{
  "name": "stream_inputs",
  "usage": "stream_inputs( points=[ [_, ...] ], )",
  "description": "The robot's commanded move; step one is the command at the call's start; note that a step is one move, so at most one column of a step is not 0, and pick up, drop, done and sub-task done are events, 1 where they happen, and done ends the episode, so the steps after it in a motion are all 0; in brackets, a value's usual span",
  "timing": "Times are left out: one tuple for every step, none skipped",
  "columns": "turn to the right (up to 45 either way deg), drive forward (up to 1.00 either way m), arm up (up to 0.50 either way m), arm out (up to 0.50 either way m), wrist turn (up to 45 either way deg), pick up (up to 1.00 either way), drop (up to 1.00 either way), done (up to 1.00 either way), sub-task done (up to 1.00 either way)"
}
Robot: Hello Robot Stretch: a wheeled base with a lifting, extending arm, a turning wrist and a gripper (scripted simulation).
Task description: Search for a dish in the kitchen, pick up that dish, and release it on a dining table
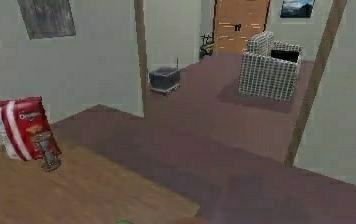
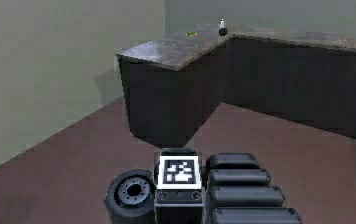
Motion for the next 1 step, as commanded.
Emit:
stream_inputs(
  points=[
    [27.0, 0.0, 0.0, 0.0, 0.0, 0.0, 0.0, 0.0, 0.0]
  ],
)
